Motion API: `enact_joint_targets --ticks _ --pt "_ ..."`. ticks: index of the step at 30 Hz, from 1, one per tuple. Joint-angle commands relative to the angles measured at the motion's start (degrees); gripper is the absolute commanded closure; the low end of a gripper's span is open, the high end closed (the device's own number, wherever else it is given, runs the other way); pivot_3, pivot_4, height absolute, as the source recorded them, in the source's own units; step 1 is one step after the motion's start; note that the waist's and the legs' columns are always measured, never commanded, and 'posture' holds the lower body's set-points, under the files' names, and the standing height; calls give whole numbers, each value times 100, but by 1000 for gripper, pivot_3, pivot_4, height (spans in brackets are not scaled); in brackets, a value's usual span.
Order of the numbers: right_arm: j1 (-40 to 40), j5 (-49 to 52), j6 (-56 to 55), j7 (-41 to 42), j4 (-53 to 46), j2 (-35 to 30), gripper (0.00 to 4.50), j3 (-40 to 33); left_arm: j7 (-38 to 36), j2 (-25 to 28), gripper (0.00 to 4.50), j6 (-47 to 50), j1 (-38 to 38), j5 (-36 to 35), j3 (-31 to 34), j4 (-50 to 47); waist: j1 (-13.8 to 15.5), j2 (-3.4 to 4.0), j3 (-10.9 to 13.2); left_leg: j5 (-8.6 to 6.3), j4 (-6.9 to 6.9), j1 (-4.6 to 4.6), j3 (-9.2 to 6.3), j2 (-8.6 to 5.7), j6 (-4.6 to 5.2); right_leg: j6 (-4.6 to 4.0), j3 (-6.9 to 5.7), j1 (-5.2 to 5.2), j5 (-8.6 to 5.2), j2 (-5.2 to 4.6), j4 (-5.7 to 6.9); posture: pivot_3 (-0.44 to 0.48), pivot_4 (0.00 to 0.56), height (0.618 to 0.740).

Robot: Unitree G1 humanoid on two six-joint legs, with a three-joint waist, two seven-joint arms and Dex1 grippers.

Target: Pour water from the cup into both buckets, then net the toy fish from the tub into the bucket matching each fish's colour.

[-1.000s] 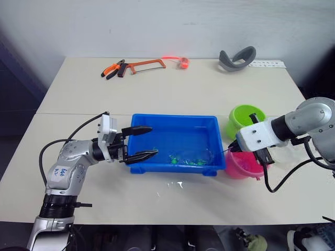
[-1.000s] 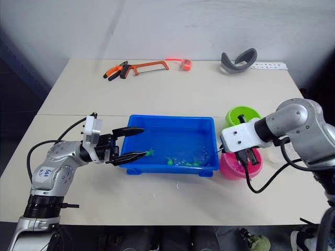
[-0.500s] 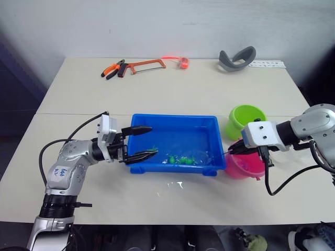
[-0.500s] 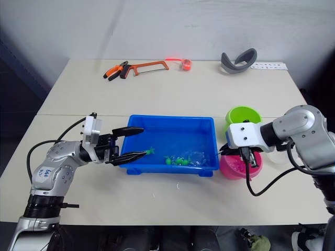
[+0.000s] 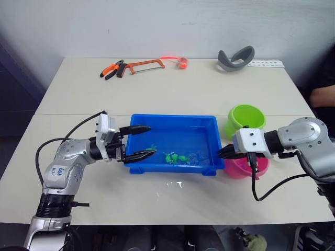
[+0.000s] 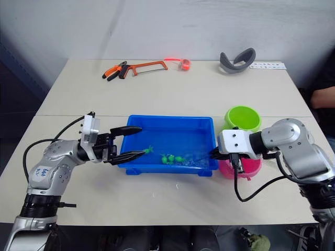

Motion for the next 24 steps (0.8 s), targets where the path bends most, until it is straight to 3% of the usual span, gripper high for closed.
enact_joint_targets --ticks 1,8,24 --pt "51 138 -9 -209 -177 105 4500 -304 -286 254 52 -152 -70 30 102 78 -2 0 0 0 0 0 0 0 0 0 0 0 0 0 0 0 150 740" --pt "433 212 -50 -292 -300 97 4500 -438 -862 688 52 -415 -306 188 38 582 29 0 0 0 0 -1 0 -1 1 0 -3 1 0 0 -3 0 150 740" --pt "760 -15 -464 -1170 -127 664 4500 -605 -1038 746 52 -390 -692 253 53 925 -2 0 0 0 -1 0 5 0 1 0 -1 -3 0 2 7 0 150 740"
